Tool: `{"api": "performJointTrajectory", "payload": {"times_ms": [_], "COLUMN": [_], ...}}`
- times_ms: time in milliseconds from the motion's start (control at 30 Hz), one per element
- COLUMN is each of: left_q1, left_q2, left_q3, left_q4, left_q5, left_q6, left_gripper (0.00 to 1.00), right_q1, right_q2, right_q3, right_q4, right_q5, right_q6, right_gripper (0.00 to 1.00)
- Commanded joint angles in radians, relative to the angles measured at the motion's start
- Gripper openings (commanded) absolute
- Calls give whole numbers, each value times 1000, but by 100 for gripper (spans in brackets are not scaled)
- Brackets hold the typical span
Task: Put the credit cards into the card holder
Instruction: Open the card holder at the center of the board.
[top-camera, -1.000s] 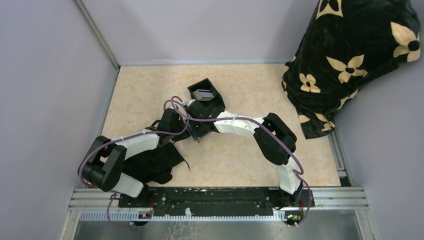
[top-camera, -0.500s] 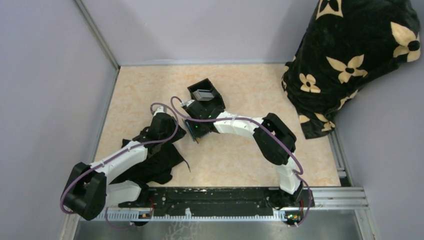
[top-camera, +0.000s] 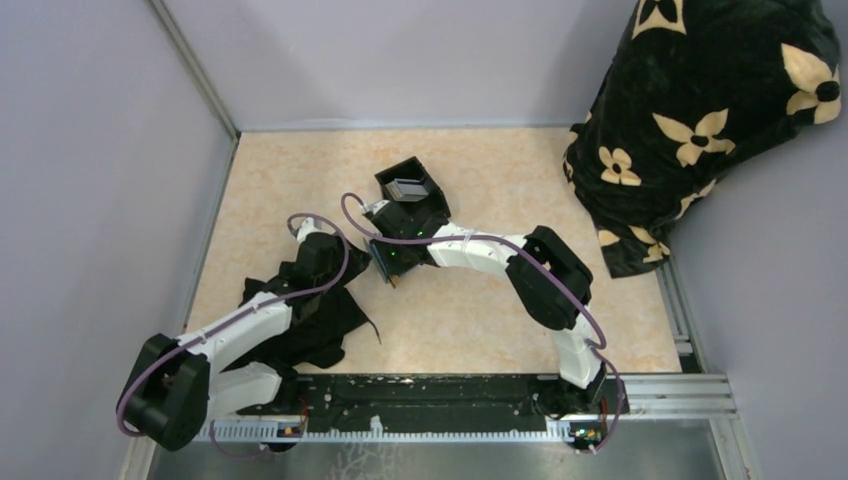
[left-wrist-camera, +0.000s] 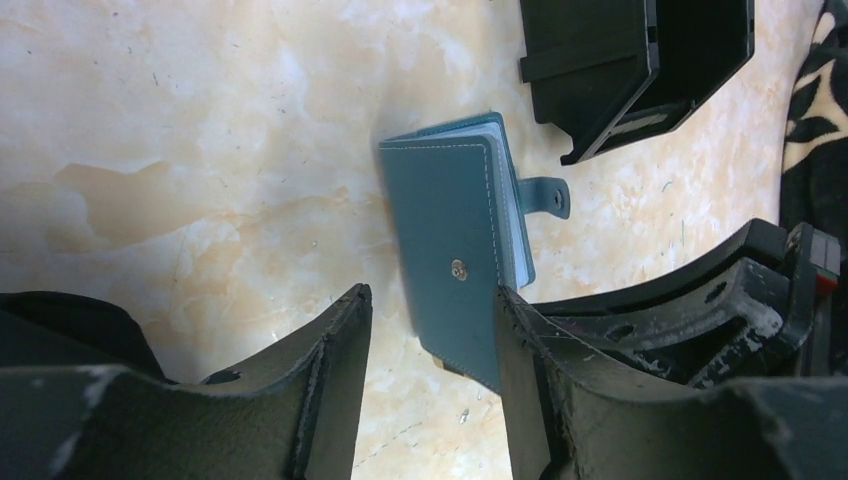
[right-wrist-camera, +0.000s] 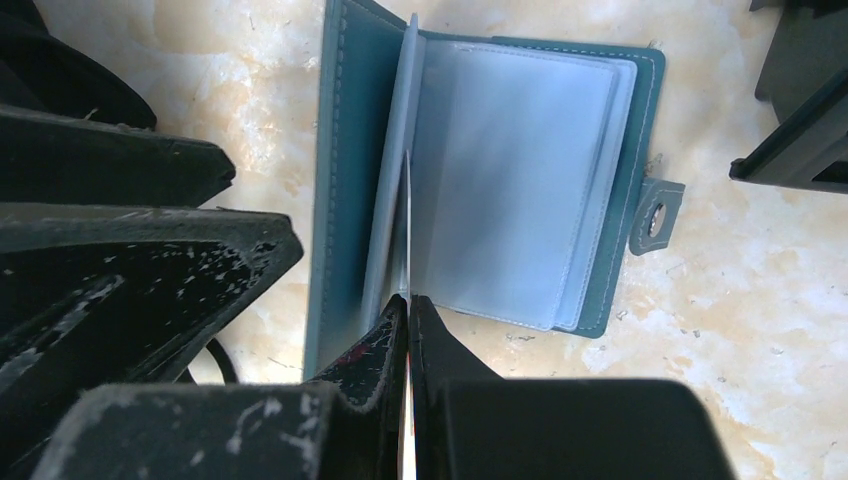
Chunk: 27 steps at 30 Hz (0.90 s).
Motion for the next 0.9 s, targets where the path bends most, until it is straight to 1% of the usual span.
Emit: {"api": "performJointTrajectory", "payload": {"times_ms": [0, 367, 500, 867], "left_q1": [-4, -4, -4, -3], "left_q2": [34, 107, 146, 287], "left_q3": [29, 93, 128, 217], "left_q4": [85, 127, 102, 22], "left_q5": [-13, -61, -59, 3], "left_q6": [-55, -66, -57, -15], "left_gripper": [56, 59, 59, 60], "right_q1": [13, 19, 21, 23], "right_q2": [13, 9, 9, -5], "right_q3": [-24, -31, -33, -45], "right_q4": [9, 11, 14, 13], "right_q5": [-9, -1, -1, 12], "right_q6": [-8, -14, -14, -20], "right_gripper": [0, 0, 0, 0]}}
